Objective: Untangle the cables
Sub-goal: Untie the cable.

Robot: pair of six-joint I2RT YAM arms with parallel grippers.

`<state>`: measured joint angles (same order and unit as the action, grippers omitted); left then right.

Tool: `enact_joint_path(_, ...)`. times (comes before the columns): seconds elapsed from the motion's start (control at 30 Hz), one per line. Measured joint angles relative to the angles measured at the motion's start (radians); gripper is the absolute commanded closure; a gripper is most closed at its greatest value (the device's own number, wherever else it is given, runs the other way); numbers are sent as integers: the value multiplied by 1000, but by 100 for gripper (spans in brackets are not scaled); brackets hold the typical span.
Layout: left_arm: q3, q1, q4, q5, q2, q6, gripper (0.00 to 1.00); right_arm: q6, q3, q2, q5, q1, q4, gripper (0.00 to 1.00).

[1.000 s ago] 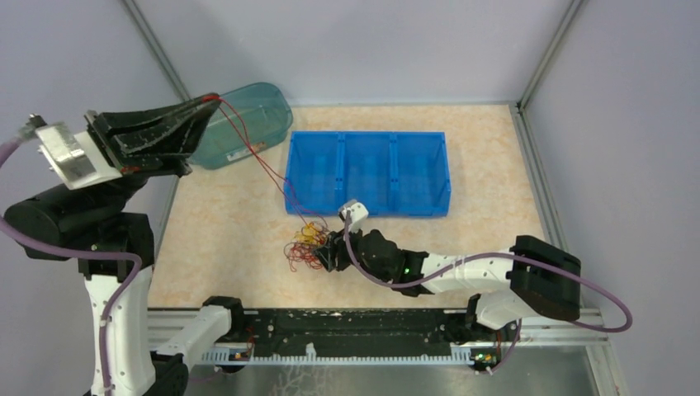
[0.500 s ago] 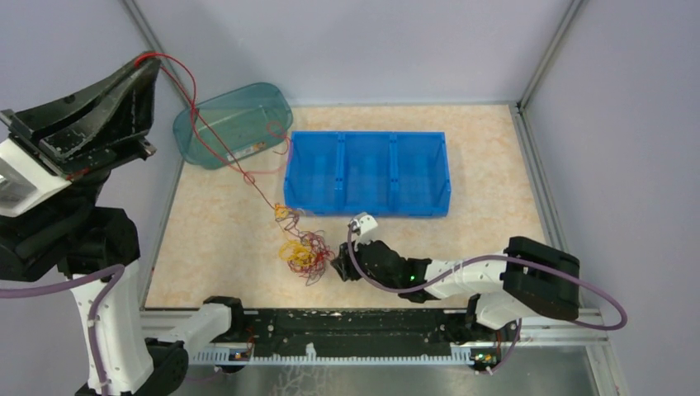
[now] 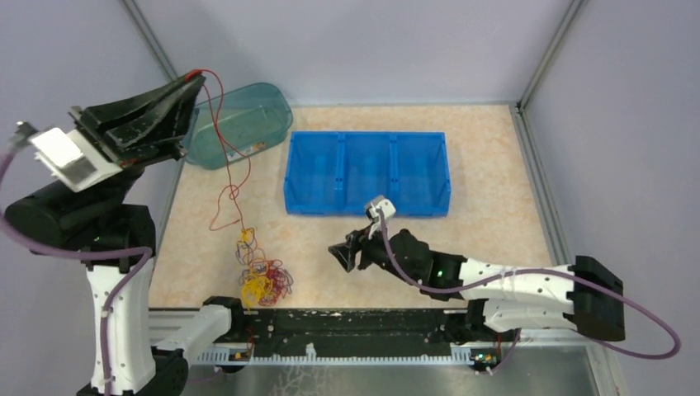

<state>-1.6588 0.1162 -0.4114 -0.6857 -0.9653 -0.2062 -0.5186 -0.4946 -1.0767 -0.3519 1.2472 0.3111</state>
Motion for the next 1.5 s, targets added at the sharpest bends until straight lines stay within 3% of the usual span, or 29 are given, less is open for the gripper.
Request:
enact_joint_path(0.17, 140, 0, 21, -40, 33, 6, 94, 85, -249, 38, 141, 1, -31, 39)
enact_joint_path(0.37, 202, 0, 38, -68, 50, 9, 94, 138, -550, -83, 369, 1, -32, 39)
enact_joint_path(0.5, 203, 0, 39, -84, 57, 9, 94, 144, -655, -192, 483, 0, -43, 41)
enact_joint_path(0.7, 203, 0, 35, -106, 76, 2, 94, 122, -685, -309, 584, -12, -51, 40)
enact_joint_path(1.13, 203, 0, 15, -116, 53, -10, 94, 79, -792, -474, 617, -28, 8, 41)
enact_joint_path(1.5, 78, 0, 6, -122, -38, -38, 93, 94, -877, -649, 429, -28, 2, 61)
